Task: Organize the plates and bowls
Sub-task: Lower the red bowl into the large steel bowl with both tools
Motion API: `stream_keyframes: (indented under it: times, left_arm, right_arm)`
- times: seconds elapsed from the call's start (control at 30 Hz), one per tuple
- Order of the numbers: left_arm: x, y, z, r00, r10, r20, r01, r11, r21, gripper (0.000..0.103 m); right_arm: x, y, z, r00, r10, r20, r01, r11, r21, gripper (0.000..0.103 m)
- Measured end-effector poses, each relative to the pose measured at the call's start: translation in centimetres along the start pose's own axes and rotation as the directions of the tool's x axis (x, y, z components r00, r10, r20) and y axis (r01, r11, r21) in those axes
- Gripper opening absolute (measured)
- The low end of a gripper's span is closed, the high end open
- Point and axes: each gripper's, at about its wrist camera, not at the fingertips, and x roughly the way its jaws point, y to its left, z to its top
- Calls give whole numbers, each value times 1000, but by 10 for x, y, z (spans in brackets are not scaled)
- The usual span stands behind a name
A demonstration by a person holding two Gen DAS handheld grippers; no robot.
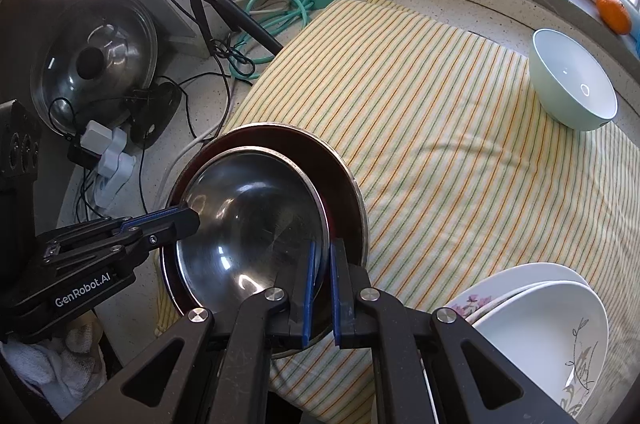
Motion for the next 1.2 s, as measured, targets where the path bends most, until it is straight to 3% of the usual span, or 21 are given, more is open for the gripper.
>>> stream_keyframes:
  times: [1.2]
  left_arm:
    - [-13,-4,3,999,19,39,-19,1000,10,7]
  right_arm:
    - [-6,0,1,1000,-1,3,1,1000,5,18]
